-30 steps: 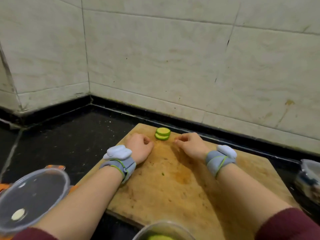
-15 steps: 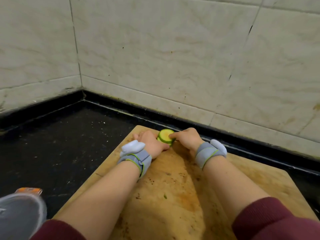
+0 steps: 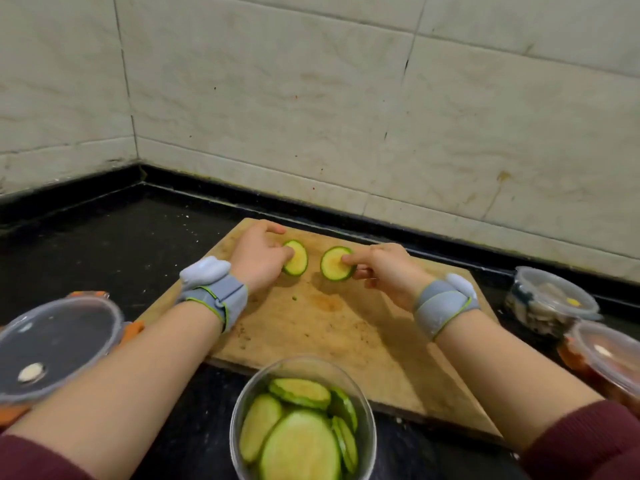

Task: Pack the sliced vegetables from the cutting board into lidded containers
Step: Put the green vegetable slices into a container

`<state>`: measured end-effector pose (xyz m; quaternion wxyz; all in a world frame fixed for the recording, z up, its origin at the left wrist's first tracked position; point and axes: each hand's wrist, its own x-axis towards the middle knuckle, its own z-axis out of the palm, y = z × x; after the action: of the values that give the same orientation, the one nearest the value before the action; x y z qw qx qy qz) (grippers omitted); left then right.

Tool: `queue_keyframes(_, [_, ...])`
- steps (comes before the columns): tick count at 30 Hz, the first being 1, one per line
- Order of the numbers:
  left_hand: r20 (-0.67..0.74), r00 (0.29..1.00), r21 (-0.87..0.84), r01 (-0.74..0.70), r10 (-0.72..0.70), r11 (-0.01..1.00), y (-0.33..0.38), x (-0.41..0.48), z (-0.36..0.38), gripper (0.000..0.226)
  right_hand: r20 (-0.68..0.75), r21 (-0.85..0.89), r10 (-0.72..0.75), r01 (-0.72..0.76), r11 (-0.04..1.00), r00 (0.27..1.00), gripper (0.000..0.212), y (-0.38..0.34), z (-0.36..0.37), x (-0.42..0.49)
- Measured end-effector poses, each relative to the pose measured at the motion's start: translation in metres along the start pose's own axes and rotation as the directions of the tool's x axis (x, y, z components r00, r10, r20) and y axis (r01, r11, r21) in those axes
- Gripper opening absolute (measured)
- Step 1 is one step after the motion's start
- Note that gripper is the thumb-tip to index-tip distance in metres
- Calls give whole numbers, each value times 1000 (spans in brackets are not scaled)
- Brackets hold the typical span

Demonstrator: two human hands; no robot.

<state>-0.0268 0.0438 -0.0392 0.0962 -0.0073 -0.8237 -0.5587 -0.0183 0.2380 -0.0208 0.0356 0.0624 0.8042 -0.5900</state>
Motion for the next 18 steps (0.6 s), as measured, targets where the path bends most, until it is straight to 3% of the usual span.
queue_keyframes(4, [5,995,-78,-100,100,992,12,-54,-21,29,109,105,-65,54,993,992,14,-5,-6,-57])
queue_keyframes(9, [41,977,-192,-197,208,962,17,-122,-48,27,164,13,-164,164,986,973,14,-4,-7,-130])
queue_keyframes(13, [71,951,-112,-292,300,950,13,-151,-56,27,157,-137,-246,268,953,956,13,-3,0,-159])
queue_keyframes(15, [100,937,-59,-329,334,942,11,-161,-57,26,151,-323,-323,355,877,934,16,-1,5,-165])
queue_keyframes(18, [139,909,49,-402,392,914,8,-177,-60,26,191,-602,-496,500,622,847,12,4,15,-175])
